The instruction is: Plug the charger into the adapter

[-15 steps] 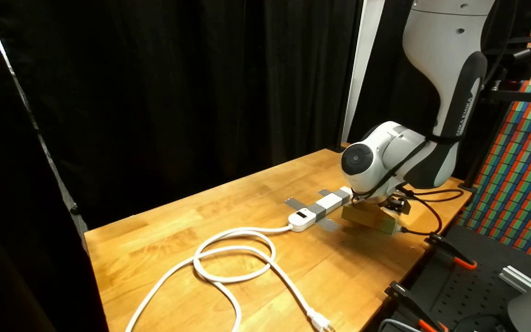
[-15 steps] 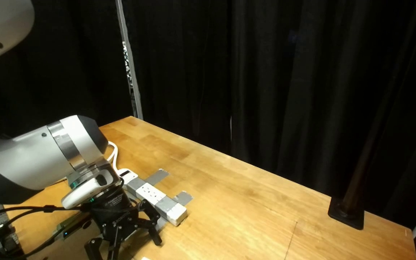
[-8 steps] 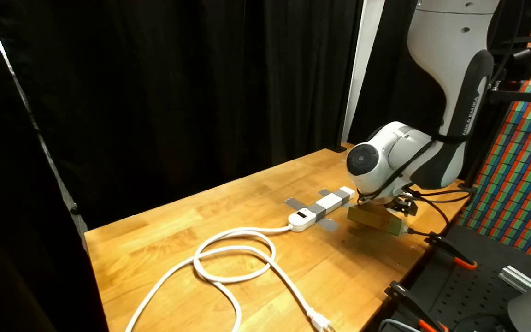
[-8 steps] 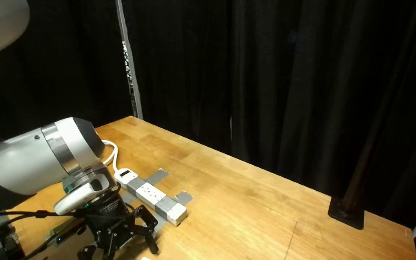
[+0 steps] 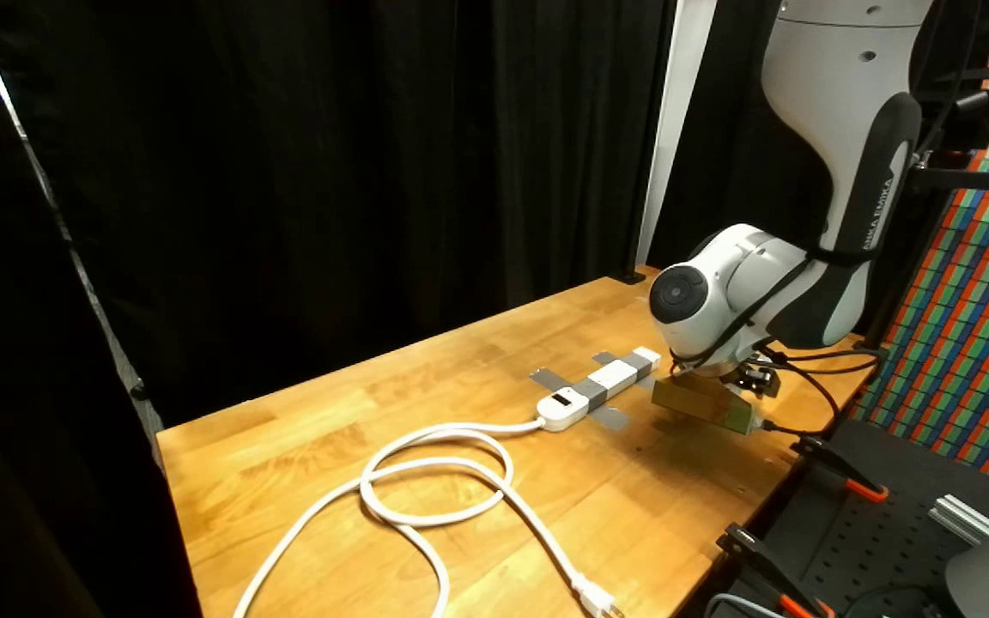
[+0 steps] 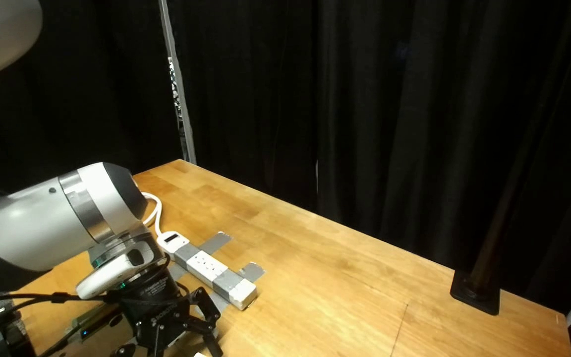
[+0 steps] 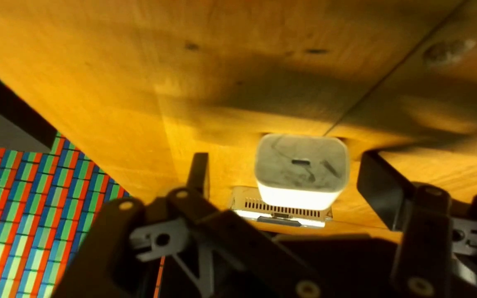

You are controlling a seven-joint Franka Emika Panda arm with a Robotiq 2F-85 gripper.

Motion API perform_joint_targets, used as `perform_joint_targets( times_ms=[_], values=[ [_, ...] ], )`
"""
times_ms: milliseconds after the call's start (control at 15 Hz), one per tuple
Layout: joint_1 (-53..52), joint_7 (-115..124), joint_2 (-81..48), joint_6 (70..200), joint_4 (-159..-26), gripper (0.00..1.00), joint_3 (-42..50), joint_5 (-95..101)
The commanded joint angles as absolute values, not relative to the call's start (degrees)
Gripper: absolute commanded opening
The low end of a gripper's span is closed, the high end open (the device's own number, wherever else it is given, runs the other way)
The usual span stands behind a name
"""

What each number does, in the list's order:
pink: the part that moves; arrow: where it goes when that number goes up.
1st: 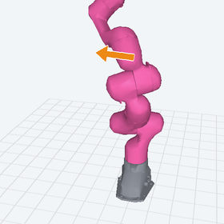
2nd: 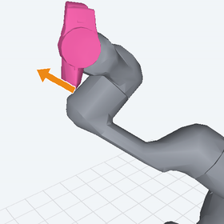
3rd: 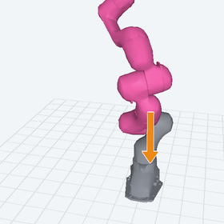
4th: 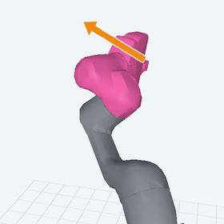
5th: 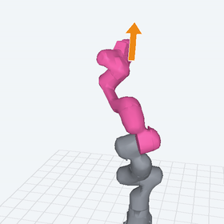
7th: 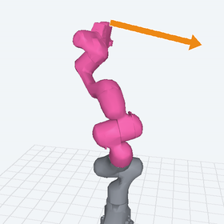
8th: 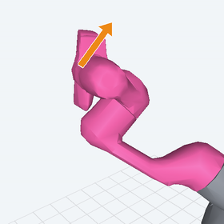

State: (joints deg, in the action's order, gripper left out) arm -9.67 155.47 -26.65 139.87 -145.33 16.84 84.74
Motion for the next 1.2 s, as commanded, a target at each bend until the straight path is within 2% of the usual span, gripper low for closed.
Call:
perform_joint_targets(
  times_ms=[0, 267, 333, 533, 600, 1133],
  values=[
    [-11.09, 157.46, -26.88, 140.47, -144.96, 0.58, 18.03, 86.88],
    [-11.57, 157.45, -27.2, 140.58, -144.32, 0.27, 17.91, 87.21],
    [-11.49, 157.44, -27.43, 140.65, -144.28, 0.23, 17.95, 87.05],
    [-10.56, 157.44, -28.01, 141.66, -144.26, 0.23, 17.76, 86.78],
    [-3.67, 157.43, -27.26, 139.68, -144.42, 0.23, 11.45, 87.91],
    [6.13, 137.24, -18.21, 144.18, -146.05, 0.23, 4.94, 76.78]
  ],
)
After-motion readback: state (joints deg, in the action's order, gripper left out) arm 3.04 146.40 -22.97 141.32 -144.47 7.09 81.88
